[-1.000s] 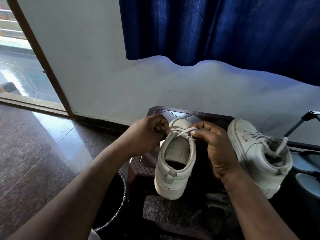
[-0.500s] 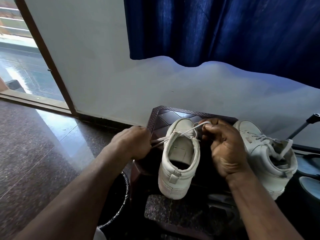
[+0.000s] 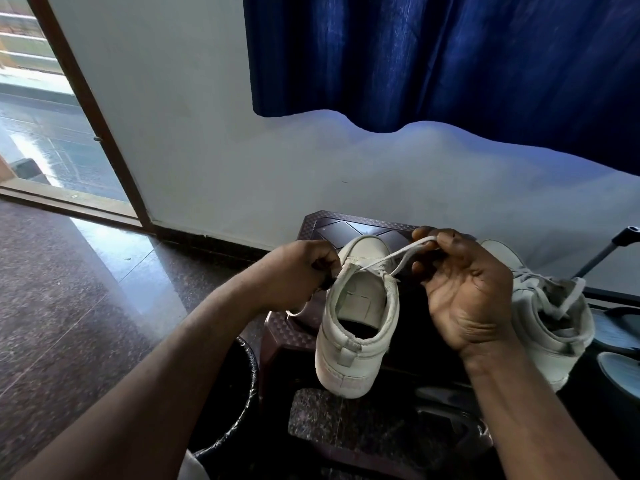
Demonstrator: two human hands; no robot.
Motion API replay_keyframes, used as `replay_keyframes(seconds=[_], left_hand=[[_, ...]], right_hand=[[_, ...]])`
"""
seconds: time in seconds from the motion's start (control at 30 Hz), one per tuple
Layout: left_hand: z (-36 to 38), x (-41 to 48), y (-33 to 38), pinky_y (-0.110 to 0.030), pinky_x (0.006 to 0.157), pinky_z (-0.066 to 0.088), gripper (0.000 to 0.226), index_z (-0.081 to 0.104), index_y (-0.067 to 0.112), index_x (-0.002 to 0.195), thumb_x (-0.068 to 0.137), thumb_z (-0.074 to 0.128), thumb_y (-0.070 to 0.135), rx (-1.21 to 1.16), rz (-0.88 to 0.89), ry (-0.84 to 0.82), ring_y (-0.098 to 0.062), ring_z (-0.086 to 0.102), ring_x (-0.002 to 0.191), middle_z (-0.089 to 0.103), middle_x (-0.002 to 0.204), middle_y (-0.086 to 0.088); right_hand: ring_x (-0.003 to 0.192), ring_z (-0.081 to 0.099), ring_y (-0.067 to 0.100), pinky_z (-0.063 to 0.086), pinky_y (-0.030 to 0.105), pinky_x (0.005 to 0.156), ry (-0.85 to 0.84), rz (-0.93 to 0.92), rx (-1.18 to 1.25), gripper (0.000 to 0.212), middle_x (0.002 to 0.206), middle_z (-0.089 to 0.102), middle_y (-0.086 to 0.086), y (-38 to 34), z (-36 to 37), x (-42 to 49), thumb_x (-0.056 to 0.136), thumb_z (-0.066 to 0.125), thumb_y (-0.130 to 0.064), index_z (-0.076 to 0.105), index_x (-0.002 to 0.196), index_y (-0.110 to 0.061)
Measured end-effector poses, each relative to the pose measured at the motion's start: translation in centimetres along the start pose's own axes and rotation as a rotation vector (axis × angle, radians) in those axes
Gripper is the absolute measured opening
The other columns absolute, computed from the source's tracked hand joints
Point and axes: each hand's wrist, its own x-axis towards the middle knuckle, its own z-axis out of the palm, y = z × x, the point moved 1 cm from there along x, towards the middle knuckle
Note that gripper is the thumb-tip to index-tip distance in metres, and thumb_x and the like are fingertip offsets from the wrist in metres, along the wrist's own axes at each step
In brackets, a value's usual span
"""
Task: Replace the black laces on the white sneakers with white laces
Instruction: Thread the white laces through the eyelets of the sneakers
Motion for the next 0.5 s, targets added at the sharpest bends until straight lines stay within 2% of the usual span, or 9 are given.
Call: replay_keyframes(seconds=[0.07,0.1,0.17,0.2,0.23,0.3,0.37,0.5], left_hand=[[-0.6,0.0,-0.4,-0.022,0.054,0.042,0.017,0.06,0.019,0.08,0.093,0.054,0.009,0.211,0.014,-0.022,-0.012,0.052,0.056,0.06,0.066,0.01],[-0.9,0.0,-0.8,-0.023,0.061,0.046,0.016,0.058,0.019,0.078,0.093,0.056,0.015,0.304,0.01,-0.038,-0.016,0.057,0.066,0.063,0.073,0.007],[-1.2,0.1,-1.9,-0.03,0.075,0.053,0.017,0.06,0.024,0.076,0.092,0.059,0.025,0.376,-0.031,-0.064,-0.022,0.062,0.081,0.069,0.083,0.003],[-1.3,0.1,-2.2,-0.032,0.078,0.054,0.016,0.062,0.026,0.076,0.092,0.061,0.027,0.369,-0.039,-0.056,-0.021,0.063,0.082,0.07,0.084,0.003],[-1.4,0.0,-2.3,-0.031,0.076,0.053,0.014,0.065,0.026,0.08,0.094,0.065,0.03,0.321,-0.032,-0.042,-0.019,0.063,0.08,0.07,0.084,0.004],[-1.2,-0.3,-1.7,-0.023,0.063,0.046,0.013,0.069,0.02,0.091,0.096,0.071,0.032,0.079,0.011,-0.007,-0.009,0.054,0.066,0.068,0.077,0.009],[-0.8,-0.5,-1.0,-0.016,0.055,0.039,0.011,0.071,0.019,0.094,0.1,0.068,0.029,-0.122,0.038,0.01,0.0,0.048,0.056,0.065,0.071,0.012],[-0.2,-0.5,-0.2,-0.012,0.049,0.035,0.017,0.07,0.015,0.099,0.098,0.057,0.005,-0.121,0.044,-0.025,-0.001,0.046,0.053,0.064,0.072,0.01]], right_hand=[[0.084,0.057,0.014,0.039,0.029,0.072,-0.002,0.006,-0.025,0.021,0.092,0.071,0.003,0.1,-0.2,0.1,0.08,0.058,-0.02,0.076,0.068,-0.02],[0.083,0.057,0.013,0.04,0.029,0.072,-0.005,0.016,-0.043,0.021,0.093,0.071,0.003,0.2,-0.2,0.1,0.079,0.058,-0.02,0.076,0.068,-0.02],[0.082,0.058,0.011,0.04,0.028,0.073,-0.007,0.046,-0.082,0.019,0.095,0.07,0.004,0.4,-0.3,0.1,0.079,0.06,-0.022,0.077,0.071,-0.02],[0.082,0.058,0.011,0.039,0.029,0.074,-0.005,0.062,-0.099,0.018,0.095,0.069,0.005,0.6,-0.2,0.0,0.079,0.06,-0.023,0.077,0.073,-0.019],[0.083,0.058,0.011,0.039,0.029,0.074,0.0,0.076,-0.108,0.017,0.095,0.068,0.006,0.7,-0.3,0.0,0.078,0.061,-0.023,0.077,0.076,-0.018],[0.083,0.06,0.012,0.04,0.03,0.075,0.005,0.091,-0.12,0.017,0.092,0.071,0.005,0.8,-0.2,0.1,0.079,0.062,-0.024,0.077,0.081,-0.016],[0.082,0.062,0.011,0.04,0.03,0.075,-0.007,0.09,-0.141,0.017,0.087,0.072,0.002,0.9,0.1,0.0,0.08,0.062,-0.025,0.077,0.083,-0.016],[0.079,0.062,0.014,0.042,0.032,0.078,-0.036,0.074,-0.173,0.016,0.082,0.072,0.002,1.1,0.5,-0.1,0.083,0.064,-0.024,0.075,0.073,-0.02]])
